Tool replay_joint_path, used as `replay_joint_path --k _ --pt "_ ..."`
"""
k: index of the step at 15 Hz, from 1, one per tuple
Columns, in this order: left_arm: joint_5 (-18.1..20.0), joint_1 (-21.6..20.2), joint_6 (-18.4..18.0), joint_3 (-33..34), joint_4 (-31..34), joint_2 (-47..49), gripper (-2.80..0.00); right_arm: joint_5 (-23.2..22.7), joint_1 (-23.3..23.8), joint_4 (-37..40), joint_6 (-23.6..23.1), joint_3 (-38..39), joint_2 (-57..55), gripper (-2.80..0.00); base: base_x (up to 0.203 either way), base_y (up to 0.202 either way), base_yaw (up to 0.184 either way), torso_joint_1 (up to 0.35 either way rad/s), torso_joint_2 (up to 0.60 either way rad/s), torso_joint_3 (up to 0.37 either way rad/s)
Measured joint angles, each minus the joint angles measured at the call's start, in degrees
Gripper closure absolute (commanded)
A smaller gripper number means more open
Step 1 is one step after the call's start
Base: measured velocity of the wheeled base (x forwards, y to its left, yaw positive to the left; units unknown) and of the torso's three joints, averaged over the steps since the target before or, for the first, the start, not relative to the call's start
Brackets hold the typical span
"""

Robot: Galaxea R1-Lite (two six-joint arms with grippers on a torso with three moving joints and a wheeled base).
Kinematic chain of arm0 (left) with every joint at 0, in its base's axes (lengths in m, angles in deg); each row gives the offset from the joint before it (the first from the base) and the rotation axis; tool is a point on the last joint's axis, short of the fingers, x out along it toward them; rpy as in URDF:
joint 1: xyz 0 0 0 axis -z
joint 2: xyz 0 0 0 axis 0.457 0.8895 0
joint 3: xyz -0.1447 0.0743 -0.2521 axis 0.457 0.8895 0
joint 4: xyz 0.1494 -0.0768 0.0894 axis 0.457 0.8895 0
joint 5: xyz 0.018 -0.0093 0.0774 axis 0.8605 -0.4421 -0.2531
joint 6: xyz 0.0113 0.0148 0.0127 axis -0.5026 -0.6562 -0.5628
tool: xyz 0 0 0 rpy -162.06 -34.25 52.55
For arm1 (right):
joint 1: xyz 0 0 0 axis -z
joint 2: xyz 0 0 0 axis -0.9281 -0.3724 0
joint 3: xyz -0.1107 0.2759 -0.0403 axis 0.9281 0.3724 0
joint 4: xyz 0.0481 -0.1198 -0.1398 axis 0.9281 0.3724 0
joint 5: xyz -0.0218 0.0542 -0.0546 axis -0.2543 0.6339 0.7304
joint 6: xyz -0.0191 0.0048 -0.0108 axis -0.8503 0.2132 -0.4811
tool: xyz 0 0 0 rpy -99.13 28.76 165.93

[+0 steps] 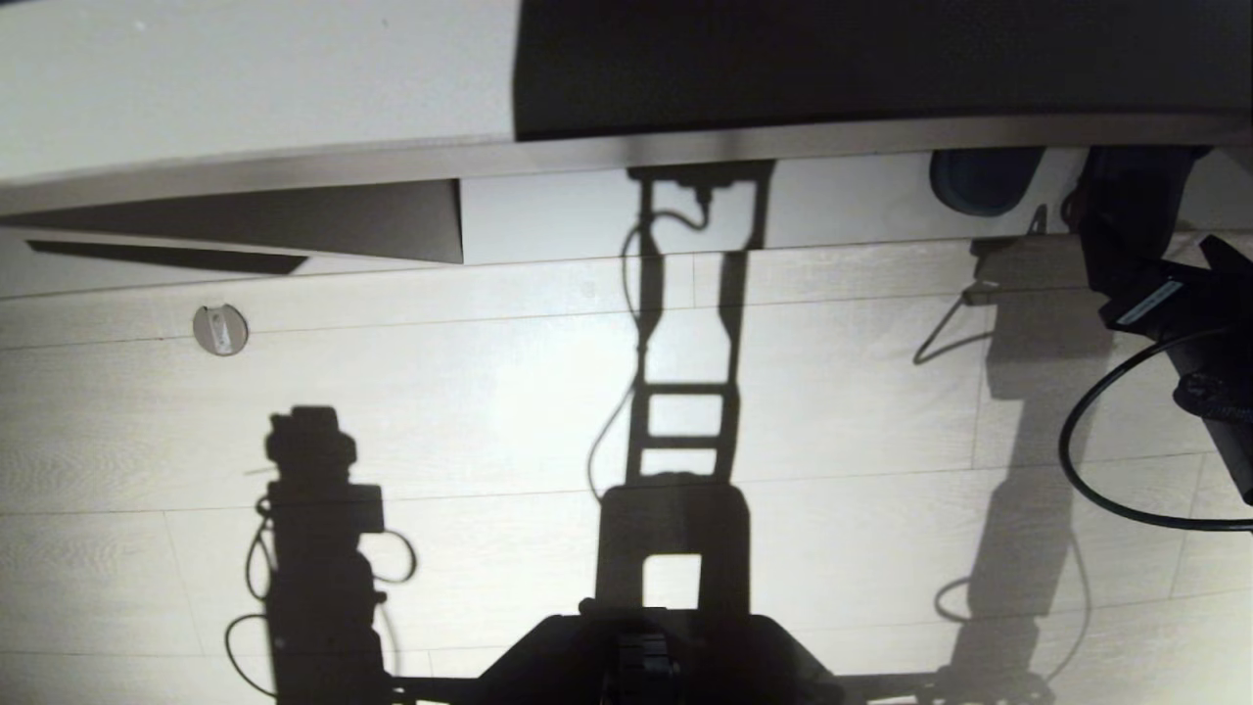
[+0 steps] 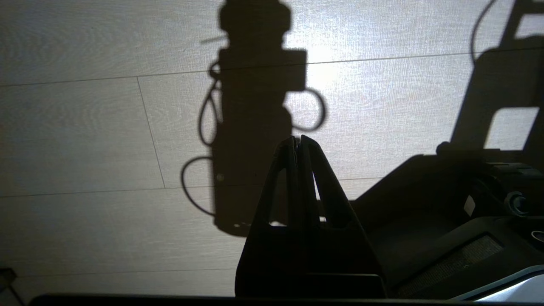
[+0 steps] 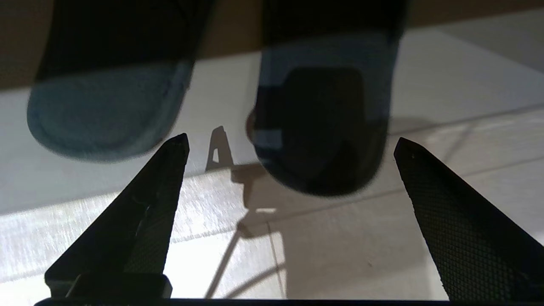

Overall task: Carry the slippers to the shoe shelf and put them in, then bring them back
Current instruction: Pick up the slippers in the shoe cabinet

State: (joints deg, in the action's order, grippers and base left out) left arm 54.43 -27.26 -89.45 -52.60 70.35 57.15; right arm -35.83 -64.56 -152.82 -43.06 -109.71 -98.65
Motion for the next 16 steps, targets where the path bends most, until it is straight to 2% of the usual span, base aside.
replay_joint_path --k 9,16 --pt "0.0 0.0 0.0 0.0 0.0 0.0 0.00 -0.5 -3.8 0.7 -0.6 -9.2 -3.6 -2.80 0.000 0.000 0.000 0.000 0.00 0.000" --pt "0.0 0.0 0.0 0.0 0.0 0.0 0.00 -1.4 -4.2 0.7 -1.4 -16.2 -8.0 -2.80 0.000 0.000 0.000 0.000 0.00 0.000"
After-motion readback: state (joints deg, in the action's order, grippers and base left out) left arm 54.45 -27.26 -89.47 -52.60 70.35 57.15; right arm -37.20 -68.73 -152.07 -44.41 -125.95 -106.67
